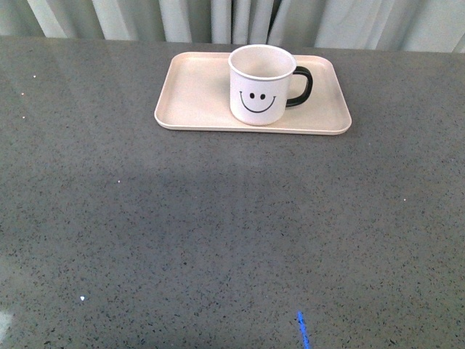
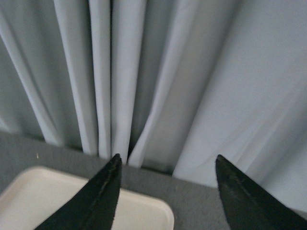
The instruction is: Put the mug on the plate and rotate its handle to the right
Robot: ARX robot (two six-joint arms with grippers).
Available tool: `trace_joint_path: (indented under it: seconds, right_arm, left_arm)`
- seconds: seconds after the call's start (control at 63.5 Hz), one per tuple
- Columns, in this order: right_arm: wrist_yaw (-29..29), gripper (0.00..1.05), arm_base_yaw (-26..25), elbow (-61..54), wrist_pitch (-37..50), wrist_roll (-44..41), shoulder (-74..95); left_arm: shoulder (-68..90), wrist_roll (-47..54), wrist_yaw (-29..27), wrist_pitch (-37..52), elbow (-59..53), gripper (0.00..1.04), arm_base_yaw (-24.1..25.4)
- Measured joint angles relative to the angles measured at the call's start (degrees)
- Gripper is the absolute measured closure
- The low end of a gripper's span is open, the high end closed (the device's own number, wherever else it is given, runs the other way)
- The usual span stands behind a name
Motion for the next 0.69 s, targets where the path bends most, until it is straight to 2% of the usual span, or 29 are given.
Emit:
trace_joint_path:
  seconds: [0.11, 0.189, 0.252, 0.441, 0.504, 0.552, 0.693]
  right_arm:
    - [-0.5, 0.74, -0.98, -14.45, 10.6, 2.78, -7.82]
    - [-0.92, 0.87, -1.51, -21.99, 13.38, 3.56, -10.82]
    - [-1.55, 1.02, -1.88, -29.66, 15.56, 3.96, -13.49]
    - [-2.62, 1.03, -2.73, -41.7, 19.19, 4.2, -22.32]
    - [-2.89, 1.03, -3.43, -44.39, 19.67, 4.22, -24.61]
    - [-5.27, 1.03, -4.7, -47.04, 19.89, 4.22, -26.43]
    - [-5.44, 1.03, -5.84, -52.96, 19.89, 4.24, -32.0]
  left_arm:
    - [0.0, 0.0, 0.0, 0.0, 0.0, 0.09, 0.0]
    - [0.0, 0.0, 0.0, 0.0, 0.0, 0.09, 0.0]
    - [0.0, 0.0, 0.0, -0.02, 0.0, 0.09, 0.0]
    - [0.0, 0.0, 0.0, 0.0, 0.0, 0.09, 0.0]
    - [0.0, 0.0, 0.0, 0.0, 0.0, 0.09, 0.0]
    - [0.0, 0.0, 0.0, 0.0, 0.0, 0.09, 0.0]
    - [0.0, 0.0, 0.0, 0.0, 0.0, 0.09, 0.0]
